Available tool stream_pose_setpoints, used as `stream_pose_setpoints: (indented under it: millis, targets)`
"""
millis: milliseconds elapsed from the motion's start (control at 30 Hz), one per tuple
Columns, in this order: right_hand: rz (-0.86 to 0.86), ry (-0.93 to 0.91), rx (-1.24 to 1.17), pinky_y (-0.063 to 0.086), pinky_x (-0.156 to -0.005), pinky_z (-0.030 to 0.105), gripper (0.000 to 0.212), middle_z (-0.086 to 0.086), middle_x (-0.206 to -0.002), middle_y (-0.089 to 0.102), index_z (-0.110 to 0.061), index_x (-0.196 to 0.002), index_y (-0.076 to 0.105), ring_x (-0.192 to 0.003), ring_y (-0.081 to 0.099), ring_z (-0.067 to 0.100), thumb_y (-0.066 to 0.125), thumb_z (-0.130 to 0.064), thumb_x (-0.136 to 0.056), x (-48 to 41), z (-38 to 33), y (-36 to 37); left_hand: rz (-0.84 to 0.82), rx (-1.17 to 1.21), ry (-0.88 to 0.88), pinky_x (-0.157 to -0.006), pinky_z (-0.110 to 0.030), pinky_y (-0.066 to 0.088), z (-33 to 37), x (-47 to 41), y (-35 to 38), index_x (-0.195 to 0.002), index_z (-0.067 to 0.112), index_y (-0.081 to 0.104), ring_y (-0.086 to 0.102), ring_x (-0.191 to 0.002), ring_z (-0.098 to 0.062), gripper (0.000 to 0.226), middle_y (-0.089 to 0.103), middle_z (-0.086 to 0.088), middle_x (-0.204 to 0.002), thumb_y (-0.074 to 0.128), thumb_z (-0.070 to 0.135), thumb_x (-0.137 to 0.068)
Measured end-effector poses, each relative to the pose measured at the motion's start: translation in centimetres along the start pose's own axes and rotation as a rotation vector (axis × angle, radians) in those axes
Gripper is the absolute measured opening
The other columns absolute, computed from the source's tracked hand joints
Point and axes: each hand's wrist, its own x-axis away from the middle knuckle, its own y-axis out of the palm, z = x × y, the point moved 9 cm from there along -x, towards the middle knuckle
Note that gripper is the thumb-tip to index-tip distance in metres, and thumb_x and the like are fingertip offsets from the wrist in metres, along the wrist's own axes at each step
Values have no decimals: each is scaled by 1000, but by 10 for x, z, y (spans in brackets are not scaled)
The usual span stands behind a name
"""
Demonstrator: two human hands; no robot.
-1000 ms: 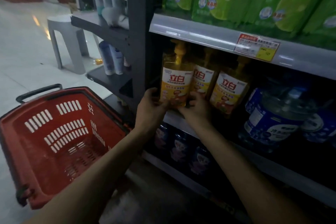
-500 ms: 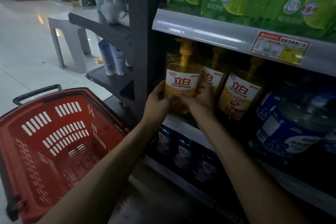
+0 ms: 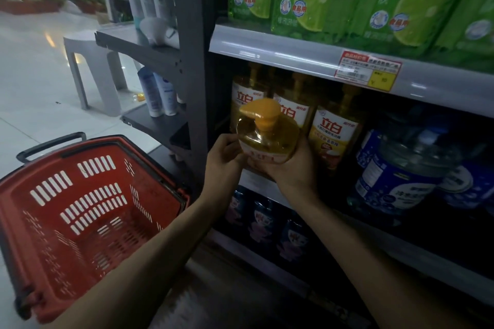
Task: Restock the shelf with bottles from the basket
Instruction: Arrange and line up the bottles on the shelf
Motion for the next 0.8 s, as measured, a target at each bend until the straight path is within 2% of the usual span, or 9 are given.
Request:
stream_pose_setpoints:
  millis: [33,100,200,267,367,467,567,700,800]
  targets:
    - [19,-36,22,54,-99,32,80,-14,-130,62,-30,-131,54,-126,55,4,95,-46,-64,5,-2,-5,-14,-5,13,-89,-44,58,3,4,2,-105,19,67,71,-106,-27,19,75,-6,-105,65,5,-92]
    - [45,-88,32,53,-102,38,89,-12,-134,61,-29,-138,52,-130,53,4,94,-53,-63,12,-6,-17,-52,-18,22,-87,-38,56,7,11,6,-106,19,69,72,-105,-25,21,76,-4,-104,62,3,-95]
    - [37,-91,-1,50,-107,39,91,-14,-139,59,-29,-140,51,-135,49,3,96,-48,-63,22,-13,-37,-82,-22,18,-89,-41,57,13,17,10,-105,21,72,72,-104,-23,25,76,-1,-103,56,2,-99]
    - [6,-48,-26,52,-105,39,88,-16,-135,60,-36,-134,52,-132,52,4,97,-43,-59,28,-13,-45,-85,-8,6,-86,-35,55,14,22,12,-104,21,74,72,-103,-19,24,76,1,-103,56,4,-100]
    - [-22,58,-26,54,-99,40,95,-17,-130,60,-43,-132,48,-125,56,7,99,-39,-52,36,-7,-51,-113,-27,-12,-79,-27,52,11,27,17,-107,16,74,73,-98,-14,22,78,2,-101,56,5,-101]
    - [-30,166,-32,57,-91,40,100,-16,-124,60,-44,-130,45,-118,59,11,100,-33,-47,41,6,-57,-143,-95,-3,-71,-22,56,9,18,19,-110,13,74,76,-89,-20,22,79,-4,-96,56,4,-101]
    - [-16,232,-62,60,-84,41,98,-14,-119,65,-42,-126,48,-111,64,12,100,-31,-44,45,13,-60,-128,-136,17,-67,-27,57,6,2,15,-112,11,71,76,-81,-27,17,78,-11,-88,58,8,-102]
    - [-17,294,-102,61,-70,32,97,-14,-112,68,-35,-130,51,-100,67,8,100,-18,-49,50,17,-65,-161,-205,12,-61,-16,53,-10,-4,27,-111,10,71,75,-77,-11,13,78,-4,-89,62,9,-102]
    - [-18,352,-154,55,-52,18,88,-14,-103,67,-32,-126,52,-90,66,4,97,-7,-55,53,19,-71,-171,-227,12,-62,-19,55,-19,-9,39,-109,12,72,75,-78,-13,11,79,-2,-92,65,12,-101]
